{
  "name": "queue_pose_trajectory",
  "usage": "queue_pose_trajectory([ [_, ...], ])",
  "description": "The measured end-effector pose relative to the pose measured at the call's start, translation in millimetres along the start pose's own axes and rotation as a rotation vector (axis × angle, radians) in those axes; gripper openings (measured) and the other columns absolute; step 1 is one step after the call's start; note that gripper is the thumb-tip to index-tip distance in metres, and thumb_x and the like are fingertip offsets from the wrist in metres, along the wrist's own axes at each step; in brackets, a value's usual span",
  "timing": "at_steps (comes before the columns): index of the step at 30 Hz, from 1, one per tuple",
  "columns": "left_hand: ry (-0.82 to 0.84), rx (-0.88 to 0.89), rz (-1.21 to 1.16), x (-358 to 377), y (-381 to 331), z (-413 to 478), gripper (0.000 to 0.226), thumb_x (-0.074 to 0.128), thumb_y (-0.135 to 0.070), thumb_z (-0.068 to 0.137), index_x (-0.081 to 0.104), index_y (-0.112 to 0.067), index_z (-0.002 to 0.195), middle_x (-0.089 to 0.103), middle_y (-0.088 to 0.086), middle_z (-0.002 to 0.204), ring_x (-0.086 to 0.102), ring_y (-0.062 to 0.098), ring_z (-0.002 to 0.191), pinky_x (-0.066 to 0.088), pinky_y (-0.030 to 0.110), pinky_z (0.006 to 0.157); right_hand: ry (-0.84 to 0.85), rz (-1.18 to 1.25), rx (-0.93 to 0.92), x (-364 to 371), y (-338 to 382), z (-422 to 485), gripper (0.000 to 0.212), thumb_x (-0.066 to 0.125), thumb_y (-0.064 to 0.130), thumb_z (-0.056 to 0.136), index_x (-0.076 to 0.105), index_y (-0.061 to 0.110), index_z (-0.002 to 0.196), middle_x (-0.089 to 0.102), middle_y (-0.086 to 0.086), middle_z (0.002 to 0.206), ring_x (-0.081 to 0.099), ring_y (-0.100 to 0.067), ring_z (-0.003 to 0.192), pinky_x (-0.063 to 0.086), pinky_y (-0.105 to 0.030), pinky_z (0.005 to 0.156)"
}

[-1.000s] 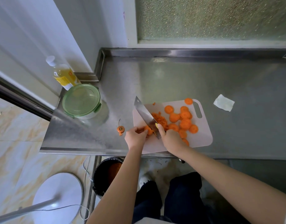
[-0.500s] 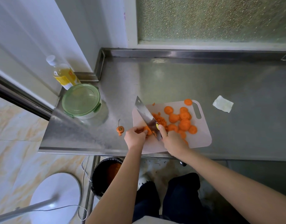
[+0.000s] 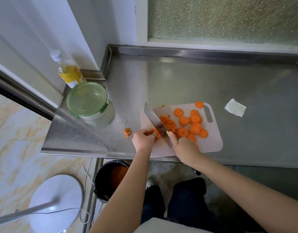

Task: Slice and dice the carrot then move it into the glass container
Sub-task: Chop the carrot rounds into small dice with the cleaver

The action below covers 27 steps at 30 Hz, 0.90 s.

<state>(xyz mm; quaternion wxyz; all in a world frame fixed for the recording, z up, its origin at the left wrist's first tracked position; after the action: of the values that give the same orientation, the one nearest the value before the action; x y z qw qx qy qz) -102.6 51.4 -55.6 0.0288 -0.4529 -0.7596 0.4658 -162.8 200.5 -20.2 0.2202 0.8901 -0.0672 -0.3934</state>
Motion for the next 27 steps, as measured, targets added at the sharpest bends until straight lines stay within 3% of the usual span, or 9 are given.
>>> queue_pose_trajectory([
  [2, 0.0, 0.0, 0.004, 0.0, -0.4, -0.3, 0.019, 0.07, -0.011, 0.082, 0.07, -0.011, 0.102, 0.07, 0.004, 0.099, 0.064, 0.017, 0.087, 0.045, 0.019, 0.071, 0.028, -0.018, -0.006, -0.3, 4.0, 2.2, 0.056, 0.021, 0.044, 0.102, 0.056, 0.004, 0.12, 0.06, -0.012, 0.085, 0.059, -0.028, 0.083, 0.029, -0.02, 0.051],
  [5, -0.004, 0.0, 0.011, -0.1, -0.7, 0.4, 0.019, 0.069, -0.012, 0.083, 0.07, -0.011, 0.102, 0.07, 0.003, 0.1, 0.063, 0.015, 0.088, 0.045, 0.019, 0.072, -0.047, -0.026, -0.009, 0.5, 9.7, 5.9, 0.053, 0.017, 0.037, 0.104, 0.059, 0.007, 0.119, 0.053, -0.006, 0.07, 0.055, -0.022, 0.067, 0.03, -0.023, 0.041],
  [7, -0.002, 0.0, 0.018, 0.4, -0.9, 0.3, 0.02, 0.069, -0.012, 0.084, 0.07, -0.011, 0.104, 0.069, 0.002, 0.101, 0.059, 0.012, 0.086, 0.043, 0.017, 0.071, -0.093, -0.051, -0.069, 5.5, 9.9, 10.0, 0.057, 0.021, 0.04, 0.103, 0.065, 0.007, 0.092, 0.055, -0.008, 0.066, 0.058, -0.026, 0.07, 0.029, -0.023, 0.044],
  [9, -0.003, 0.002, 0.018, 0.8, -0.7, 0.5, 0.021, 0.069, -0.013, 0.084, 0.07, -0.012, 0.105, 0.068, 0.001, 0.102, 0.057, 0.01, 0.086, 0.043, 0.017, 0.072, -0.13, -0.028, -0.073, 6.6, 8.2, 10.8, 0.069, 0.023, 0.048, 0.101, 0.058, 0.001, 0.064, 0.052, -0.006, 0.058, 0.056, -0.026, 0.065, 0.034, -0.027, 0.054],
  [12, -0.003, 0.01, 0.019, 0.6, -1.0, 0.0, 0.021, 0.069, -0.013, 0.083, 0.07, -0.012, 0.105, 0.068, 0.001, 0.102, 0.058, 0.011, 0.087, 0.044, 0.018, 0.073, -0.134, 0.0, -0.095, 8.6, 14.0, 12.4, 0.07, 0.025, 0.048, 0.101, 0.045, 0.006, 0.049, 0.046, -0.003, 0.049, 0.05, -0.024, 0.056, 0.033, -0.028, 0.05],
  [15, -0.012, 0.022, 0.028, 0.9, -1.7, -1.0, 0.019, 0.069, -0.013, 0.083, 0.069, -0.013, 0.102, 0.067, 0.0, 0.097, 0.057, 0.01, 0.084, 0.043, 0.016, 0.069, -0.129, 0.029, -0.107, 6.3, 14.3, 17.4, 0.069, 0.026, 0.05, 0.1, 0.04, 0.009, 0.047, 0.047, -0.005, 0.049, 0.052, -0.027, 0.057, 0.034, -0.029, 0.052],
  [20, -0.033, 0.012, 0.026, 1.2, -0.4, -3.1, 0.015, 0.07, -0.015, 0.083, 0.066, -0.013, 0.097, 0.066, 0.0, 0.091, 0.058, 0.011, 0.081, 0.043, 0.017, 0.068, -0.112, 0.041, -0.116, 0.2, 11.6, 18.2, 0.07, 0.023, 0.05, 0.1, 0.05, 0.002, 0.056, 0.056, -0.012, 0.063, 0.054, -0.027, 0.066, 0.033, -0.029, 0.057],
  [24, -0.031, 0.007, 0.018, 0.2, 0.0, -3.1, 0.012, 0.071, -0.014, 0.081, 0.066, -0.015, 0.093, 0.067, 0.0, 0.088, 0.06, 0.013, 0.081, 0.043, 0.02, 0.07, -0.113, 0.074, -0.126, -3.1, 10.9, 14.3, 0.07, 0.02, 0.051, 0.1, 0.05, 0.004, 0.057, 0.054, -0.007, 0.06, 0.051, -0.025, 0.065, 0.03, -0.029, 0.052],
  [27, -0.035, 0.007, 0.018, 0.7, 0.8, -2.2, 0.011, 0.071, -0.014, 0.081, 0.065, -0.016, 0.09, 0.066, -0.001, 0.085, 0.062, 0.015, 0.083, 0.044, 0.022, 0.073, -0.109, 0.1, -0.1, -6.9, 6.7, 12.8, 0.071, 0.02, 0.054, 0.099, 0.059, 0.003, 0.069, 0.06, -0.011, 0.072, 0.051, -0.025, 0.068, 0.033, -0.029, 0.061],
])
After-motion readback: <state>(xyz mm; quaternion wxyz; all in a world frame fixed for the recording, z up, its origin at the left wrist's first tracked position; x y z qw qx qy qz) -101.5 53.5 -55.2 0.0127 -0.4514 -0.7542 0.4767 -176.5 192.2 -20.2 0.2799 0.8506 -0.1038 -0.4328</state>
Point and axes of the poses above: each hand's wrist, its own z-axis towards the middle knuckle, its own x-axis out of the palm, y = z × x, the point moved 7 cm from there along z, towards the middle knuckle
